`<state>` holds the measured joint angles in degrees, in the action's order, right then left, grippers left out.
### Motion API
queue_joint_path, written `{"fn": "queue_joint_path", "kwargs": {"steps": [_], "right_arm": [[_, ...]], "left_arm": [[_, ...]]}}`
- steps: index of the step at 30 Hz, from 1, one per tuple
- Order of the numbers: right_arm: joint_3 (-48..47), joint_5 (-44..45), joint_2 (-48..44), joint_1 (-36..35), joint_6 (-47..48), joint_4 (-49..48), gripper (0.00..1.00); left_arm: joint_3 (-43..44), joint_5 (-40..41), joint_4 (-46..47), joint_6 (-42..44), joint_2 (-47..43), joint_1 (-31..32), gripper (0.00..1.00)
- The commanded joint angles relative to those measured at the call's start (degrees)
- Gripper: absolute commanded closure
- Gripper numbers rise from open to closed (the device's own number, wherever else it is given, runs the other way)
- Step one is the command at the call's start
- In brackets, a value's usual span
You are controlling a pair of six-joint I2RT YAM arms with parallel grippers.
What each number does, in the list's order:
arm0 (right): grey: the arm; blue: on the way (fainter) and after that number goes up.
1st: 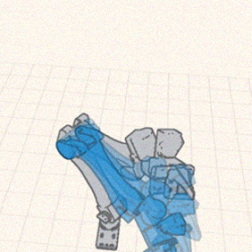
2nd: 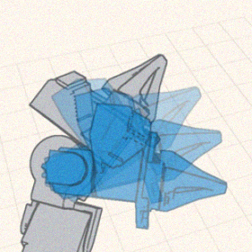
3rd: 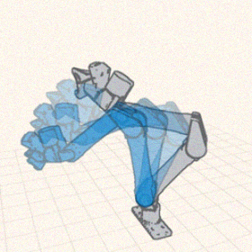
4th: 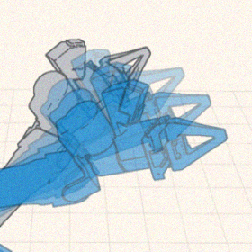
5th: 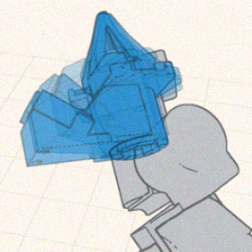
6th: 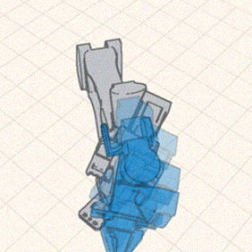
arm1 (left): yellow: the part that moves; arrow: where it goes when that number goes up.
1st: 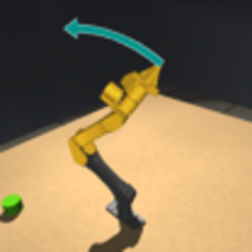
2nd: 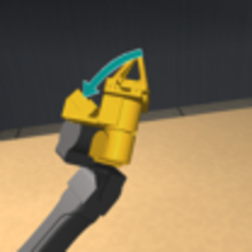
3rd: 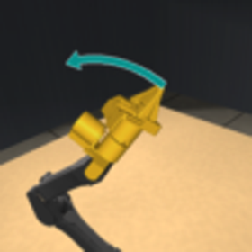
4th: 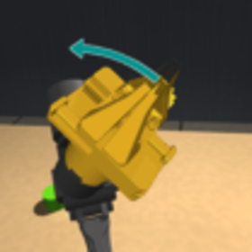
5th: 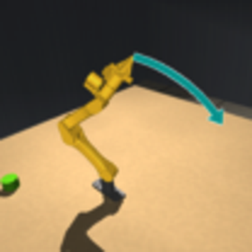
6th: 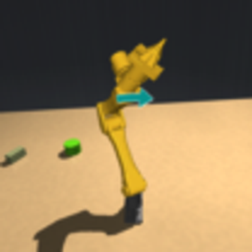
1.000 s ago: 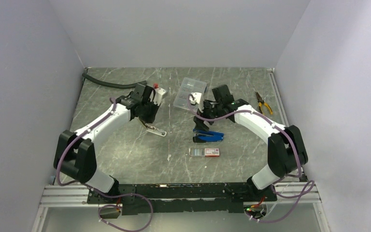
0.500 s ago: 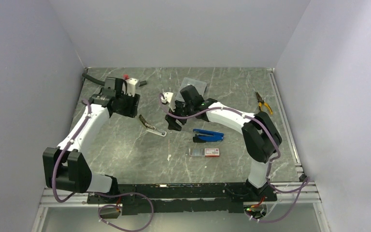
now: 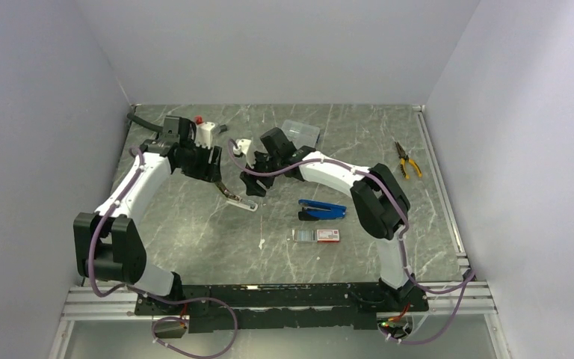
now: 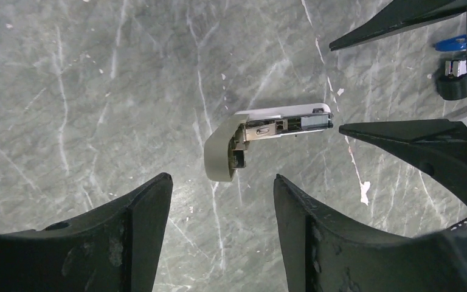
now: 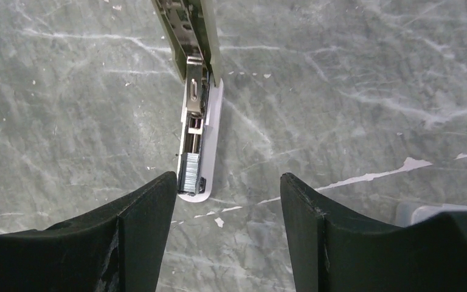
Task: Load the staples into the stapler
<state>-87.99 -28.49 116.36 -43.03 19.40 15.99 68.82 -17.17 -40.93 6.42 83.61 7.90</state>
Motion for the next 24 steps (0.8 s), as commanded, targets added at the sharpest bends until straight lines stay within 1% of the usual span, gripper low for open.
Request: {"fn": "queue_joint_path", "kwargs": {"steps": [1, 10, 14, 24], "right_arm": [[-2.51, -0.12, 1.08, -0.26, -1.65, 0.5, 0.35], [-5.38, 0.39, 3.85, -1.04, -2.63, 1.49, 0.43], [-5.9, 1.01, 4.73, -1.78, -2.25, 2.05, 0.44], [-5.13, 3.79, 5.18, -3.59, -0.88, 2.07, 0.46]], "left_arm": [[2.29, -3.47, -0.33, 0.25, 1.98, -0.32, 0.33], [2.53, -4.83, 0.36, -0.27, 4.94, -0.73, 0.34], [1.99, -6.09, 0.5, -0.84, 5.05, -0.96, 0.35], [1.48, -6.0, 0.68, -1.11, 4.79, -1.38, 0.37]]}}
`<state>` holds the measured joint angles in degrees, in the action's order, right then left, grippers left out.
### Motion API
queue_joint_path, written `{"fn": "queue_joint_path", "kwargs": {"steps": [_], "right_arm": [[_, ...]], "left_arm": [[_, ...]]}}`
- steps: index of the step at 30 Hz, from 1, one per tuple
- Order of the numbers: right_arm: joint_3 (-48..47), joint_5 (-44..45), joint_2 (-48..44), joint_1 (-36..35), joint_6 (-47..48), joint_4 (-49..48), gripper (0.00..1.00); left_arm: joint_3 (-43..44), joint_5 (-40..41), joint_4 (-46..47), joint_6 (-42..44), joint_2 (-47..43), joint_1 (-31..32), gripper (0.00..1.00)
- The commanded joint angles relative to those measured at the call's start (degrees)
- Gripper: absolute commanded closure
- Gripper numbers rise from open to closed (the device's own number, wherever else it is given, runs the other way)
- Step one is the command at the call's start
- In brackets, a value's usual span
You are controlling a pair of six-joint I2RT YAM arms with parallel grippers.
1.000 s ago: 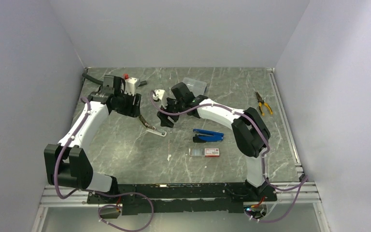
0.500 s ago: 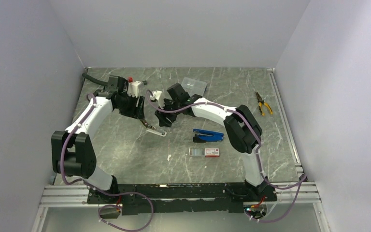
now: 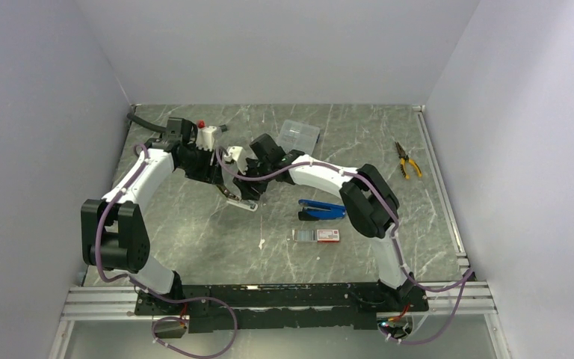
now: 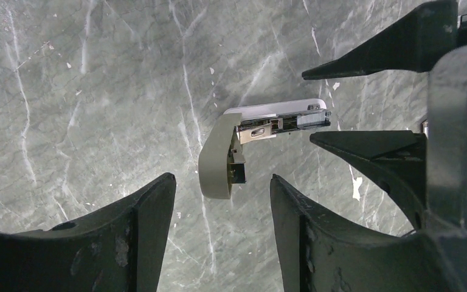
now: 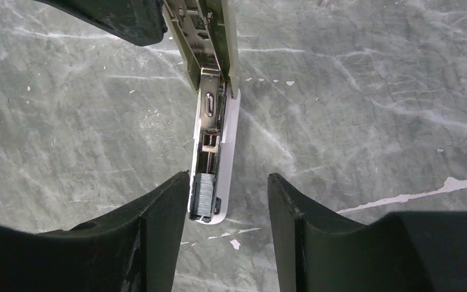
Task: Load the staples into the stapler
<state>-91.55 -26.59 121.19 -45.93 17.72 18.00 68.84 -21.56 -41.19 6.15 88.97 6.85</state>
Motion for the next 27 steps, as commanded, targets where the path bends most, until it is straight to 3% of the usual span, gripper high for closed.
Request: {"fn": "queue_joint_path", "kwargs": {"steps": [1, 27], "right_arm": [[-1.64, 2.14, 0.51, -0.81, 0.83, 0.04, 0.47], [-2.04, 4.74, 2.58, -1.31, 2.21, 0.19, 0.56]], "left_arm": [[1.42, -1.71, 0.94, -0.93, -0.55, -0.35, 0.37], [1.87, -2.98, 0.69, -1.5, 0.62, -1.09, 0.4]]}}
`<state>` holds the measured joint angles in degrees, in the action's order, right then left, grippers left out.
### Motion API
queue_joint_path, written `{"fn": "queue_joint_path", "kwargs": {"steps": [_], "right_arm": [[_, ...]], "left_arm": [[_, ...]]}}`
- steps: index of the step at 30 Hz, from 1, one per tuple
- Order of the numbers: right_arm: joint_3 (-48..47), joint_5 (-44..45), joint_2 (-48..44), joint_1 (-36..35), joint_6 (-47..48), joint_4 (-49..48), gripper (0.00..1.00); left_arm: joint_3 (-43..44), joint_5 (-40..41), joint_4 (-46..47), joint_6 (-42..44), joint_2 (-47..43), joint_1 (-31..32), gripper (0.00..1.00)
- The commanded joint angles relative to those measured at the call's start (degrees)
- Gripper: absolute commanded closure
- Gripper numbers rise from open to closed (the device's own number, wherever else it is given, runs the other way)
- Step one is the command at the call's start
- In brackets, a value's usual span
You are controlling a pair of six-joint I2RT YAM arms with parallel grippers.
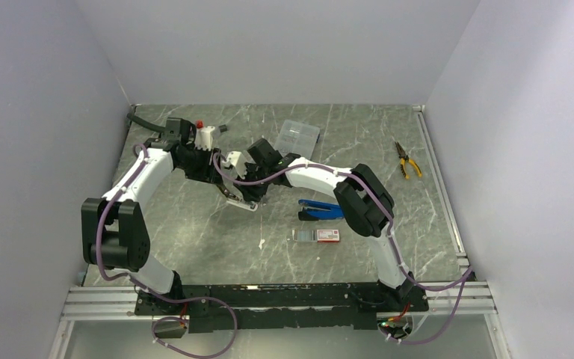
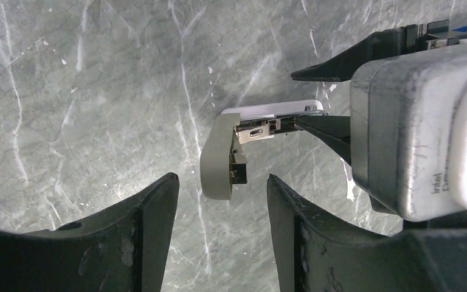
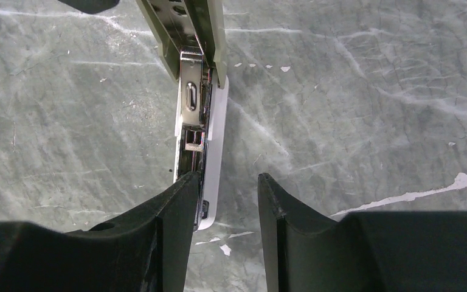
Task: Load the staples into the stapler
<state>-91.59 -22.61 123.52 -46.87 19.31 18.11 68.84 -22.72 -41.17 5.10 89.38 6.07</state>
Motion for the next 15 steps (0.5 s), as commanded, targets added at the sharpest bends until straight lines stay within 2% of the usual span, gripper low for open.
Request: {"fn": "queue_joint_path", "kwargs": {"steps": [1, 7, 15], "right_arm": [[-2.0, 0.99, 0.19, -0.45, 0.75, 0.05, 0.56], [-1.13, 2.91, -0.02, -0.93, 0.89, -0.89, 0.59], [-0.29, 5.11, -0.81, -1.45, 1.41, -1.53, 0.68]], "left_arm": [[1.91, -1.9, 0.65, -0.5, 0.24, -0.28, 0.4], [1.75, -2.47, 0.74, -0.42, 0.42, -0.43, 0.41], [1.04, -3.39, 0.92, -0.09, 0.71, -0.38, 0.42]]}}
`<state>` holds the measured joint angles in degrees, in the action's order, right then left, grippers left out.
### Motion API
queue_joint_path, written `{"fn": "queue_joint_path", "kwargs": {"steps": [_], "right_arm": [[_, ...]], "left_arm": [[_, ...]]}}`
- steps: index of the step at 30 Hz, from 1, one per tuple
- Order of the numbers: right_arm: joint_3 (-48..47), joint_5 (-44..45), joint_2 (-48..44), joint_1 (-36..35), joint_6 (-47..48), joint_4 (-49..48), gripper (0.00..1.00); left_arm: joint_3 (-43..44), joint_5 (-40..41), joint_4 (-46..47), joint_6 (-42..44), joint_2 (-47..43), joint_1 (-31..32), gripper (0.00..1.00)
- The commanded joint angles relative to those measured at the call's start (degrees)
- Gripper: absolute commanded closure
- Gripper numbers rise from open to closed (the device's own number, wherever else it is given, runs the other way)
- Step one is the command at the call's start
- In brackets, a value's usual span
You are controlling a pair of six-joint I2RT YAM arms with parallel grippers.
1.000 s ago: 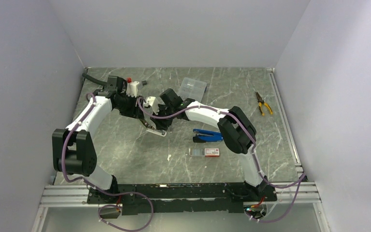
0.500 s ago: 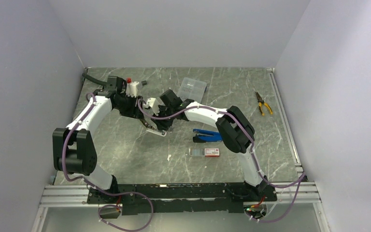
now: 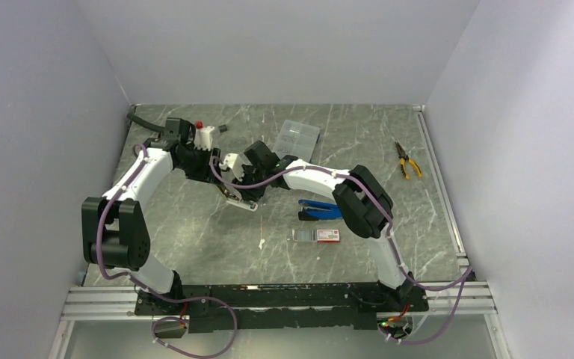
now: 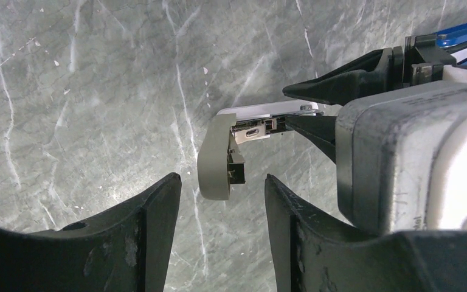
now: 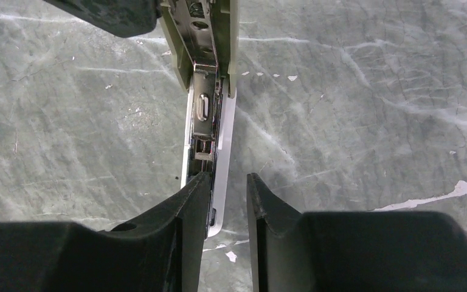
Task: Load the staples into the stapler
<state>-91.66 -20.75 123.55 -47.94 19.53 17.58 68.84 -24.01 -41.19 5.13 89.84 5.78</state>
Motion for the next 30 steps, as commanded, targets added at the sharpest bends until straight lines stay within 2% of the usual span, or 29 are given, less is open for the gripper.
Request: {"fn": "queue_joint_path", "kwargs": {"steps": [1, 13, 30], "right_arm": [[-0.4, 3.3, -0.85, -0.4, 1.24, -0.8, 0.69], [-0.72, 3.18, -2.51, -0.42, 0.87, -0.51, 0.82], [-2.84, 1.95, -3.72, -0.48, -0.06, 1.38, 0.84]], "left_arm": [[1.1, -2.15, 0.92, -0.04, 0.37, -0.13, 0.43], [0.62, -2.61, 0.93, 0.22, 0.51, -0.11, 0.47], [0.69, -3.69, 0.77, 0.5, 1.38, -0.11, 0.51]]}}
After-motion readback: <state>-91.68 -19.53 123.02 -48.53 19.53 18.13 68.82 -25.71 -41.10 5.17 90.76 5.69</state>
